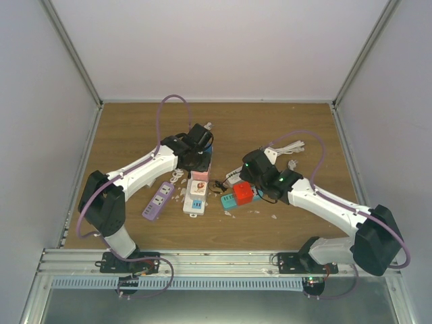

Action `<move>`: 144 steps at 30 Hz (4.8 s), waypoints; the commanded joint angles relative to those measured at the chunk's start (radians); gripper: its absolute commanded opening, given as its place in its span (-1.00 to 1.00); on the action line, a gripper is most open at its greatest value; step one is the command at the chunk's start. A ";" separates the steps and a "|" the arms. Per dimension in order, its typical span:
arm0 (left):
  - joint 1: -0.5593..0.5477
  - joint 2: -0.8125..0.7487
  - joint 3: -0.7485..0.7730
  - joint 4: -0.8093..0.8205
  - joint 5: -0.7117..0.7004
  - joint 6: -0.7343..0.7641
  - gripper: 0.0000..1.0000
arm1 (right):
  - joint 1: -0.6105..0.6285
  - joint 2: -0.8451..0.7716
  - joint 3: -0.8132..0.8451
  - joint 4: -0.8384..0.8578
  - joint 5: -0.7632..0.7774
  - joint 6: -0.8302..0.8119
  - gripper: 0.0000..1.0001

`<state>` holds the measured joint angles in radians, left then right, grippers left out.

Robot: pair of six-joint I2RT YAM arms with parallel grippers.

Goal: Insert the plug

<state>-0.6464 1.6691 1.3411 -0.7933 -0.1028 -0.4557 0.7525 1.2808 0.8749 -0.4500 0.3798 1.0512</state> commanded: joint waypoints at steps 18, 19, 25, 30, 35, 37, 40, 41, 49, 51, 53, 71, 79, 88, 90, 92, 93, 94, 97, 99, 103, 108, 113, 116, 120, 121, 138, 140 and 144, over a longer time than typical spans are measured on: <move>-0.037 0.104 0.010 -0.093 -0.081 -0.060 -0.89 | -0.009 -0.003 -0.013 -0.006 0.034 0.006 0.12; -0.038 0.109 0.011 -0.099 -0.084 -0.064 -0.90 | -0.009 -0.006 -0.014 -0.007 0.040 0.005 0.12; -0.042 0.126 -0.001 -0.129 -0.113 -0.097 -0.92 | -0.009 -0.021 -0.025 -0.006 0.052 -0.010 0.12; -0.055 0.092 0.061 -0.142 -0.073 -0.091 -0.58 | -0.009 -0.035 -0.028 0.007 0.043 -0.053 0.07; -0.059 0.049 0.174 -0.183 -0.042 -0.060 -0.04 | -0.009 -0.057 -0.035 0.037 0.030 -0.084 0.07; -0.059 0.024 0.182 -0.188 -0.035 -0.052 0.06 | -0.008 -0.063 -0.037 0.088 -0.025 -0.171 0.13; -0.058 -0.022 0.185 -0.185 -0.030 -0.036 0.14 | 0.001 -0.093 -0.063 0.192 -0.129 -0.295 0.19; -0.056 -0.034 0.190 -0.187 -0.036 -0.031 0.14 | 0.007 -0.099 -0.067 0.219 -0.154 -0.321 0.21; 0.103 -0.143 0.180 -0.154 -0.043 0.048 0.16 | 0.085 -0.027 -0.014 0.210 -0.183 -0.378 0.32; 0.195 -0.173 0.139 -0.126 0.002 0.073 0.13 | 0.097 -0.014 -0.006 0.208 -0.176 -0.364 0.33; 0.300 -0.199 0.079 -0.078 0.063 0.087 0.12 | 0.103 -0.007 -0.005 0.209 -0.175 -0.355 0.33; 0.623 0.027 -0.242 0.187 0.165 0.239 0.23 | 0.101 -0.063 -0.032 0.248 -0.118 -0.470 0.52; 0.625 0.080 -0.274 0.184 0.215 0.225 0.27 | 0.099 -0.051 -0.032 0.241 -0.100 -0.468 0.52; 0.554 0.033 -0.326 0.144 0.136 0.183 0.33 | 0.099 0.003 -0.010 0.230 -0.112 -0.445 0.52; 0.540 0.031 -0.328 0.131 0.113 0.179 0.33 | 0.099 0.007 -0.010 0.230 -0.114 -0.442 0.51; 0.528 0.033 -0.329 0.119 0.087 0.173 0.33 | 0.099 0.009 -0.011 0.228 -0.115 -0.442 0.51; 0.522 0.033 -0.331 0.113 0.073 0.170 0.33 | 0.099 0.008 -0.011 0.228 -0.115 -0.441 0.52; 0.513 0.035 -0.332 0.104 0.061 0.166 0.33 | 0.100 0.008 -0.013 0.225 -0.114 -0.439 0.51; 0.500 0.030 -0.342 0.082 0.028 0.145 0.33 | 0.099 0.008 -0.014 0.222 -0.114 -0.435 0.51; 0.497 0.025 -0.356 0.076 0.018 0.134 0.31 | 0.100 0.006 -0.015 0.224 -0.114 -0.432 0.52; 0.496 0.018 -0.376 0.078 0.014 0.122 0.16 | 0.099 0.006 -0.015 0.222 -0.116 -0.430 0.52; 0.497 -0.029 -0.363 0.118 0.015 0.101 -0.19 | 0.099 -0.001 -0.004 0.213 -0.120 -0.432 0.50; 0.499 -0.149 -0.316 0.127 0.023 0.049 -0.25 | 0.100 -0.009 0.003 0.246 -0.171 -0.471 0.47; 0.503 -0.253 -0.291 0.126 0.078 -0.006 -0.26 | 0.105 -0.027 -0.018 0.325 -0.226 -0.498 0.46; 0.505 -0.391 -0.274 0.159 0.246 -0.138 -0.25 | 0.142 -0.024 -0.015 0.444 -0.266 -0.517 0.46; 0.504 -0.423 -0.275 0.176 0.288 -0.176 -0.25 | 0.156 -0.015 -0.002 0.476 -0.267 -0.521 0.46; 0.511 -0.655 -0.335 0.391 0.680 -0.626 -0.19 | 0.266 0.347 0.345 0.691 -0.324 -0.519 0.47; 0.514 -0.661 -0.352 0.410 0.702 -0.643 -0.19 | 0.266 0.364 0.371 0.697 -0.325 -0.519 0.45; 0.516 -0.669 -0.359 0.407 0.704 -0.646 -0.19 | 0.266 0.387 0.390 0.725 -0.317 -0.510 0.36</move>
<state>-0.1326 1.0229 1.0000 -0.4442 0.5404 -1.0622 1.0145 1.6444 1.2148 0.1970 0.0463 0.5312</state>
